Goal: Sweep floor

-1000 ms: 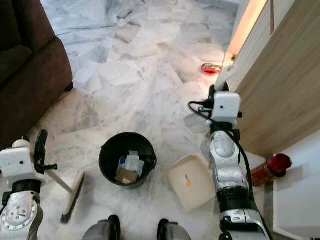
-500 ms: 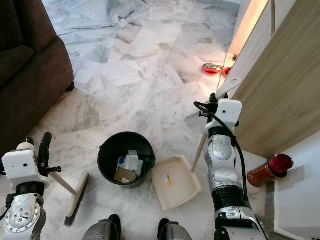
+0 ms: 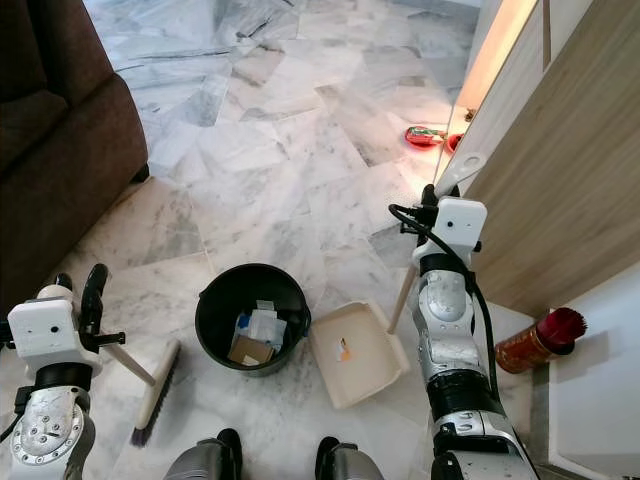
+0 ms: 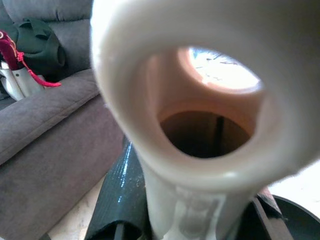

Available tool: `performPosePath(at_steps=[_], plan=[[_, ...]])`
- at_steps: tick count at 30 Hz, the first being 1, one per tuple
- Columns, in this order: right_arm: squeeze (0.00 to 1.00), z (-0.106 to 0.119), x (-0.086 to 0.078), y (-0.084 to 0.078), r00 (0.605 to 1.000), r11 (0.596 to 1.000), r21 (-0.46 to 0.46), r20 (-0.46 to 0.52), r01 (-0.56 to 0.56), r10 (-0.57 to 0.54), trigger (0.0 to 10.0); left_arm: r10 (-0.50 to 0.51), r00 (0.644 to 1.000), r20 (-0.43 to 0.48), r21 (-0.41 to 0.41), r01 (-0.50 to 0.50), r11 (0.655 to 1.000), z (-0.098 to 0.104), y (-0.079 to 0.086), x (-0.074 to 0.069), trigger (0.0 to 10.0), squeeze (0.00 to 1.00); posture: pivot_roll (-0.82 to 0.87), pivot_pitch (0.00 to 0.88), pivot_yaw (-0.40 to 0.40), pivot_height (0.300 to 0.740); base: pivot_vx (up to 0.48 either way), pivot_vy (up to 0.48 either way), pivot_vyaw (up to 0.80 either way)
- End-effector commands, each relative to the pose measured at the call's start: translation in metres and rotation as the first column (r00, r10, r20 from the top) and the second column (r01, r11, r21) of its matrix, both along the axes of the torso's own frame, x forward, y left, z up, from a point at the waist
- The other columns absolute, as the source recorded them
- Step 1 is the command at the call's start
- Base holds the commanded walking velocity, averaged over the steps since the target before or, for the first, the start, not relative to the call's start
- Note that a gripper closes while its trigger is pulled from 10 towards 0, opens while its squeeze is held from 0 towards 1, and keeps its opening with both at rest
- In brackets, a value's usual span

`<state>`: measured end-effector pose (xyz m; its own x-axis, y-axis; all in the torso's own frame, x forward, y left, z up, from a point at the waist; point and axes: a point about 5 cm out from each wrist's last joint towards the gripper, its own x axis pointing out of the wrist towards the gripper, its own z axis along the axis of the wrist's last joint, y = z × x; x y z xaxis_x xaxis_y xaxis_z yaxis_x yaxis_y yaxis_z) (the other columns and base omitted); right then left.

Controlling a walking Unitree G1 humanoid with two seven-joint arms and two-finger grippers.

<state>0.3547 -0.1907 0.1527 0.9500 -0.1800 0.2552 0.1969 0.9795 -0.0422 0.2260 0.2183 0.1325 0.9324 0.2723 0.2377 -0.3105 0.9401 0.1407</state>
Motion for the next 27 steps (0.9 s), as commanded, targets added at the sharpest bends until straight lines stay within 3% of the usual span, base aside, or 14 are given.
performPosePath(at_steps=[1, 6, 14, 27], plan=[[0.00, 0.0066, 0.0010, -0.0022, 0.999, 1.000, 0.004, 0.036, 0.009, -0.009, 10.0, 0.000, 0.999, 0.035, 0.018, 0.000, 1.000, 0.0044, -0.0006, -0.0033, 10.0, 0.00, 0.07, 0.250, -0.047, 0.740, -0.247, 0.000, 0.00], [0.00, 0.0062, 0.0004, 0.0040, 0.999, 1.000, -0.019, 0.036, -0.021, 0.022, 10.0, 0.004, 0.999, 0.047, 0.014, -0.004, 1.000, 0.0057, 0.0000, -0.0021, 10.0, 0.00, 0.07, 0.224, -0.051, 0.740, -0.247, 0.000, 0.00], [0.00, 0.0097, 0.0015, -0.0037, 0.999, 1.000, -0.029, 0.046, -0.011, 0.012, 10.0, 0.010, 0.999, 0.048, 0.019, -0.011, 1.000, 0.0049, 0.0025, -0.0059, 10.0, 0.00, 0.06, 0.198, -0.049, 0.740, -0.253, 0.000, 0.00], [0.00, 0.0043, -0.0004, 0.0018, 0.999, 0.999, -0.009, 0.037, -0.037, 0.037, 10.0, -0.007, 0.999, 0.050, 0.019, 0.007, 1.000, 0.0044, 0.0004, -0.0035, 10.0, 0.00, 0.07, 0.176, -0.042, 0.740, -0.258, 0.000, 0.00]])
